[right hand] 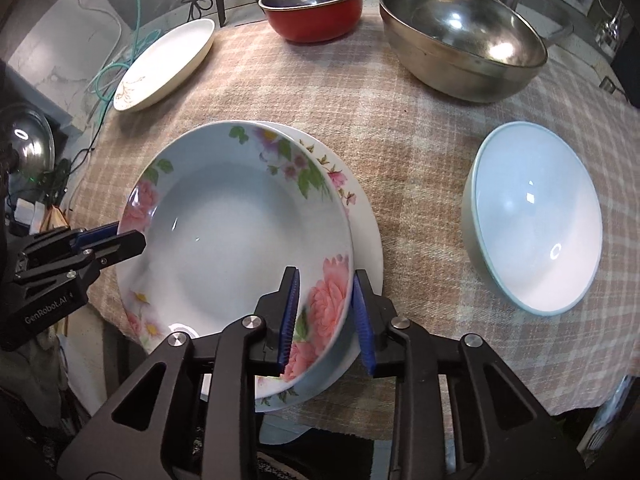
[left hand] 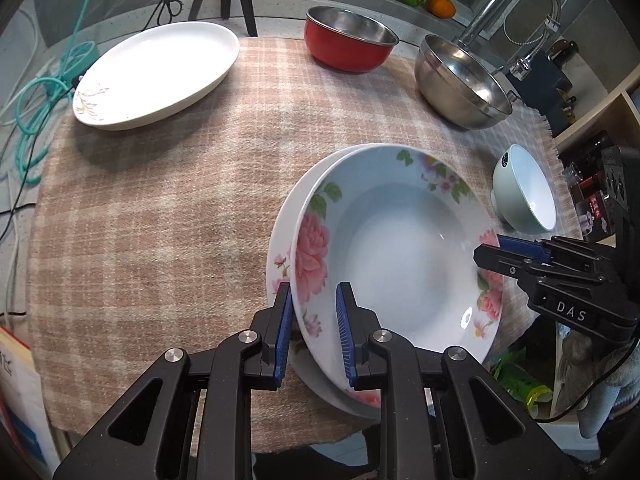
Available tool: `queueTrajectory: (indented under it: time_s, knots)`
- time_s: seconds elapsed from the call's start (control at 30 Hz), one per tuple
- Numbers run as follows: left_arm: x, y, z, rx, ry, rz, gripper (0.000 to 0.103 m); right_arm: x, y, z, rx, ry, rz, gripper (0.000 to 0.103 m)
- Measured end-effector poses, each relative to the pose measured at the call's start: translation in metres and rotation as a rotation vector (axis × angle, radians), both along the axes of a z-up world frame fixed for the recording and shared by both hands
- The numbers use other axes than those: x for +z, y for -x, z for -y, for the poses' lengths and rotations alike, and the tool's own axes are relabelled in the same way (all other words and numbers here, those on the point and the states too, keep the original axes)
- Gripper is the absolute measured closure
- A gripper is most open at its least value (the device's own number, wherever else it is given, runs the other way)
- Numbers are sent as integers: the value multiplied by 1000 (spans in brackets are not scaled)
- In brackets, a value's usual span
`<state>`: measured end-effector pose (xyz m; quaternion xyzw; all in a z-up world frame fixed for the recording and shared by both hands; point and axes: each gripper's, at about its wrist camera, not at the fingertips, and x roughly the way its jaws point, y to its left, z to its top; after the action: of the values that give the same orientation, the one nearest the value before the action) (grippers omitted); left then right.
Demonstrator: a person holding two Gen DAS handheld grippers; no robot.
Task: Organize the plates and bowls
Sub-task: 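Lower the rose plate onto the blossom plate and open the left gripper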
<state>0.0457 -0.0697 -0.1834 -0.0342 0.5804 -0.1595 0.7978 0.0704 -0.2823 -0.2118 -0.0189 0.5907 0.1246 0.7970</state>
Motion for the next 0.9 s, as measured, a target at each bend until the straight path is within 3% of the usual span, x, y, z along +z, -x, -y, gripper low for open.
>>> queueTrajectory:
  time_s: [0.3, 0.67, 0.8, 0.87, 0.9]
  knots:
    - [-1, 1, 1, -3, 14, -3, 83, 2, 2, -5, 18, 29, 15, 62]
    - [12, -3, -11, 25, 24, 29, 83, 24, 0, -9, 18, 25, 96, 47]
    - [19, -6, -25, 58, 40, 45, 79, 38, -1, -11, 17, -7, 137, 36]
    - [24, -8, -34, 76, 51, 58, 68, 46, -3, -17, 32, -16, 161, 34]
    - [26, -9, -37, 84, 52, 65, 58, 48, -3, -20, 38, -17, 167, 34]
